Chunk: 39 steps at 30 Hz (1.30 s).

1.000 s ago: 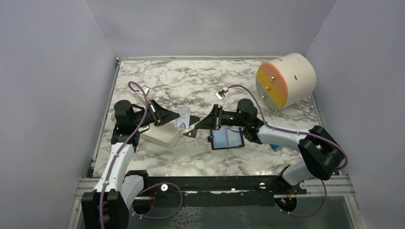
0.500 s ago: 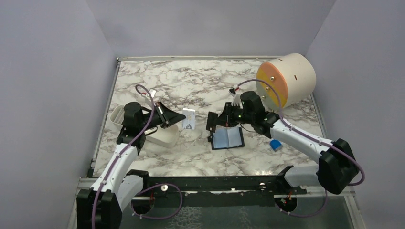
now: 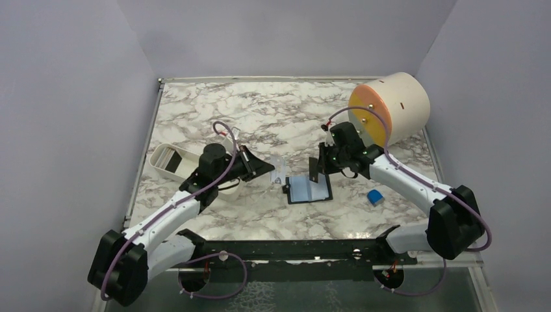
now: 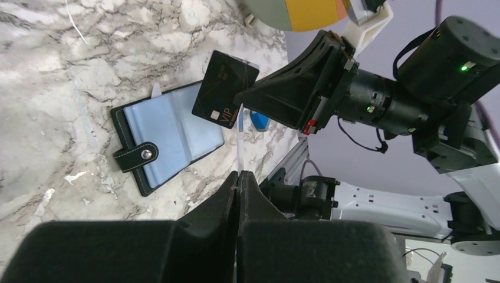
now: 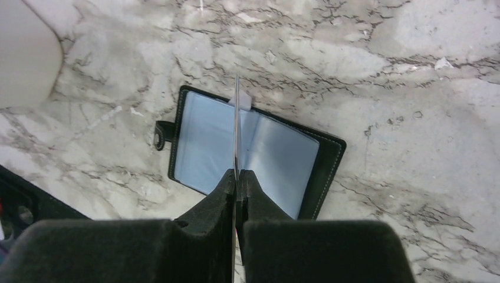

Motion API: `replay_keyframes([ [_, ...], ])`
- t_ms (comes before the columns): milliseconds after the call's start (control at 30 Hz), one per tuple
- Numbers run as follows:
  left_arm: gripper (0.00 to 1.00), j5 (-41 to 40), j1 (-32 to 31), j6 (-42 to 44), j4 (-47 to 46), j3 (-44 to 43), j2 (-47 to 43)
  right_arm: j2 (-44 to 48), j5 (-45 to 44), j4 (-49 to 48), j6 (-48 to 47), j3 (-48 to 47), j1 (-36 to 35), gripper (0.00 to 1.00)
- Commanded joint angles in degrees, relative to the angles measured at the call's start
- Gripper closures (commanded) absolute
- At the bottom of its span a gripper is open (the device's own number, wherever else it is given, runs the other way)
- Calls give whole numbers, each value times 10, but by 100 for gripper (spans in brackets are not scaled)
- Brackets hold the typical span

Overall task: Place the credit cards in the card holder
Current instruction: Insert the credit card into the card holder.

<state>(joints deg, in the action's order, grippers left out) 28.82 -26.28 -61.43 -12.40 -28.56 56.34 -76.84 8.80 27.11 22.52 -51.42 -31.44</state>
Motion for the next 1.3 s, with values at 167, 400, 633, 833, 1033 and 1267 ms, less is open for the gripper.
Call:
replay_keyframes([
  [167, 100, -153, -135, -22, -82, -26, 101, -33, -113, 62, -22, -38, 6, 99],
  [400, 100, -186, -189, -20, -120, -63, 194, -31, -131, 72, -12, -30, 7, 99],
  [633, 100, -199, -214, -12, -135, -102, 272, -26, -161, 83, -1, -27, 7, 99],
  [833, 100, -221, -225, -10, -136, -108, 306, -20, -173, 83, 3, -11, 7, 99],
  [1033, 100, -239, -237, -25, -136, -100, 329, -12, -152, 76, 15, 16, 7, 99],
  [1267, 100, -247, -239, -25, -136, -92, 349, 2, -133, 73, 28, 41, 7, 99],
])
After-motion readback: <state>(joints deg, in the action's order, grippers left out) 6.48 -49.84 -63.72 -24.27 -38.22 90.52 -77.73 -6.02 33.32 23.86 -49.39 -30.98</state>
